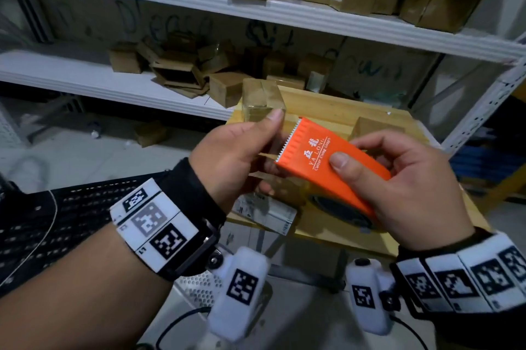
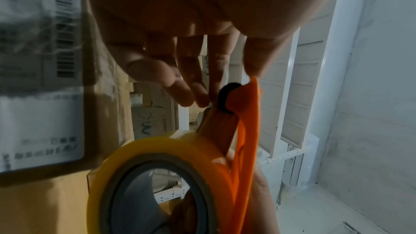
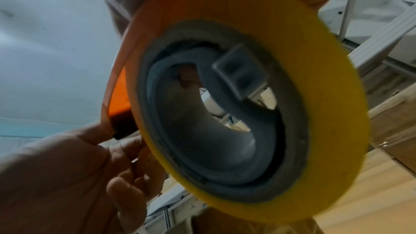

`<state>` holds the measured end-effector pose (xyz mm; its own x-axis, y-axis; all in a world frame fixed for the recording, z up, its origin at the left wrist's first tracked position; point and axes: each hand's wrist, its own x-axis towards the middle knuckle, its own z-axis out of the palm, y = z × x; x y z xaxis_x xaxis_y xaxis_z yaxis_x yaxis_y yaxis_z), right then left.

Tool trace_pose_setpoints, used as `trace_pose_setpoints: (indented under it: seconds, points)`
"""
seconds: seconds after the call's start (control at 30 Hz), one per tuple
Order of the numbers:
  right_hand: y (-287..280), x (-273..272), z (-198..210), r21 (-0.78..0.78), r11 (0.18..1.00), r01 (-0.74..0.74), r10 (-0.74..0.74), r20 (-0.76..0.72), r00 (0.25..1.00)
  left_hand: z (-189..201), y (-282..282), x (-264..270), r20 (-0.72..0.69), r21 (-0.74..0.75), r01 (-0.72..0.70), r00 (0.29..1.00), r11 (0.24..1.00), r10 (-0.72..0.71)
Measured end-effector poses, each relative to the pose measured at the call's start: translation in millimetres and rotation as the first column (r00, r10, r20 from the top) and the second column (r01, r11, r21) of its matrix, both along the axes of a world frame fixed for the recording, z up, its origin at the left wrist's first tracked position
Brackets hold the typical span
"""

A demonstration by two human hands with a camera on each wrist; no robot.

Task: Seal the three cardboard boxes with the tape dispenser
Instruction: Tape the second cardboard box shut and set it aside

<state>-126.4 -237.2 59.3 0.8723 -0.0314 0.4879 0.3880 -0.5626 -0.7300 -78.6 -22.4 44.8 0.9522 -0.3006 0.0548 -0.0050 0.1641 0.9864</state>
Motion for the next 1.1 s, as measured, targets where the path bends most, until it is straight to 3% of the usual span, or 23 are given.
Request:
trace_pose_setpoints:
  seconds: [0.2, 0.37, 0.5, 0.77, 0.9, 1.1]
  points:
    - [1, -2, 0, -0.006, 1.0, 0.001, -0.001, 0.001, 1.0, -4, 1, 1, 0.001, -0.004, -0.029, 1.0, 1.0, 0.029]
    - [5, 0, 0, -0.041, 0.999, 0.022, -0.022, -0.012, 1.0, -9, 1, 2, 0.305, 0.284, -0.226, 0.943, 0.932, 0.136]
    - [5, 3, 1, -0.157, 0.986, 0.052, -0.06, -0.043, 0.997, -11, 2, 4, 0.414, 0.378, -0.362, 0.889, 0.852, 0.195]
    - [-6, 6, 11, -0.209, 0.975, 0.072, -0.105, -0.151, 0.983, -8, 21, 19, 0.493, 0.44, -0.512, 0.824, 0.738, 0.277]
    - [-6, 5, 11, -0.233, 0.97, 0.062, -0.12, -0.246, 0.962, -15, 26, 26, 0.407, 0.447, -0.458, 0.869, 0.768, 0.281]
    - [-11, 12, 8, -0.232, 0.967, 0.11, -0.175, -0.281, 0.944, -8, 40, 38, 0.482, 0.533, -0.542, 0.826, 0.65, 0.293]
